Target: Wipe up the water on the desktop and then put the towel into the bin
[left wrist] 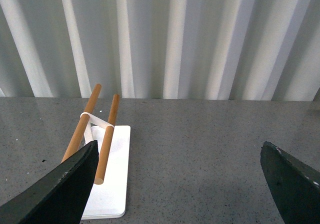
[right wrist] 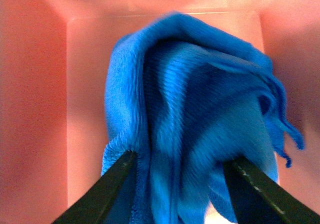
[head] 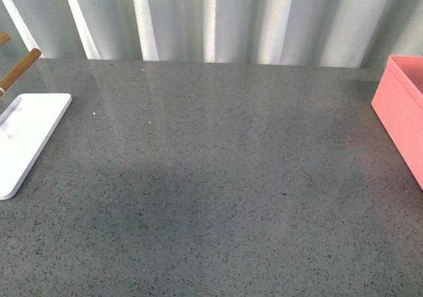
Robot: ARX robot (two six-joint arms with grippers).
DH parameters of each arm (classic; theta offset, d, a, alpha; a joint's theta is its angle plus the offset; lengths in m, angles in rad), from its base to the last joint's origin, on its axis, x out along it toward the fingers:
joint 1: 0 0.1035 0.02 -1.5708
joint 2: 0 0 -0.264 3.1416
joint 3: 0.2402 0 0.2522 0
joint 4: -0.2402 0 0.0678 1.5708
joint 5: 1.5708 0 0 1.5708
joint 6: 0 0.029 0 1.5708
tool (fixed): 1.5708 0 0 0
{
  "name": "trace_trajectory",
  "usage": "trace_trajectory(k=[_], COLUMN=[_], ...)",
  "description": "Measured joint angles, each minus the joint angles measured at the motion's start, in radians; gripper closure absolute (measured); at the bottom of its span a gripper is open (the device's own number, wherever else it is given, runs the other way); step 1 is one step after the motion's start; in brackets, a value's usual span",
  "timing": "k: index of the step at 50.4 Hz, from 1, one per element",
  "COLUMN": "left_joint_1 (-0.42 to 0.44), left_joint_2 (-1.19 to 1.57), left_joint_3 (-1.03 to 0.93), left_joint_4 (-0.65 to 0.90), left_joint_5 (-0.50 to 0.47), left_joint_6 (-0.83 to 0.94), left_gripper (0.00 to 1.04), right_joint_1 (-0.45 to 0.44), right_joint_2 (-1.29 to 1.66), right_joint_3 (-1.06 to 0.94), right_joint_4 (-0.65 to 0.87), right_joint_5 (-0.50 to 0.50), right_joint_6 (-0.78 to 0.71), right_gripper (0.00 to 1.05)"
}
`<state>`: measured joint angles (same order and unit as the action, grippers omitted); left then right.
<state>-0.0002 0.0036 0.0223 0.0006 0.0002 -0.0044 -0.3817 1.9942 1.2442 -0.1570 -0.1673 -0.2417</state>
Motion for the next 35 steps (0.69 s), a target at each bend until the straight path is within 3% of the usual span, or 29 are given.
trace_trajectory(k=[15, 26, 35], left_joint_1=[0.000, 0.000, 0.000], left_joint_2=[0.000, 0.000, 0.000], left_joint_3=[0.000, 0.000, 0.000], left_joint_4=[0.000, 0.000, 0.000], left_joint_5=[0.000, 0.000, 0.000], left_joint_6=[0.000, 0.000, 0.000], left_gripper=[0.07, 0.07, 0.07], right_joint_1=[-0.018, -0.020, 0.007], right_joint_2=[0.029, 0.000, -0.140], right_joint_3=[0.019, 0.009, -0.011], right_joint_4=[-0.050, 0.013, 0.085], right_joint_5=[0.013, 0.006, -0.068], right_joint_6=[0.008, 0.012, 0.021], right_gripper=[0.05, 0.07, 0.07])
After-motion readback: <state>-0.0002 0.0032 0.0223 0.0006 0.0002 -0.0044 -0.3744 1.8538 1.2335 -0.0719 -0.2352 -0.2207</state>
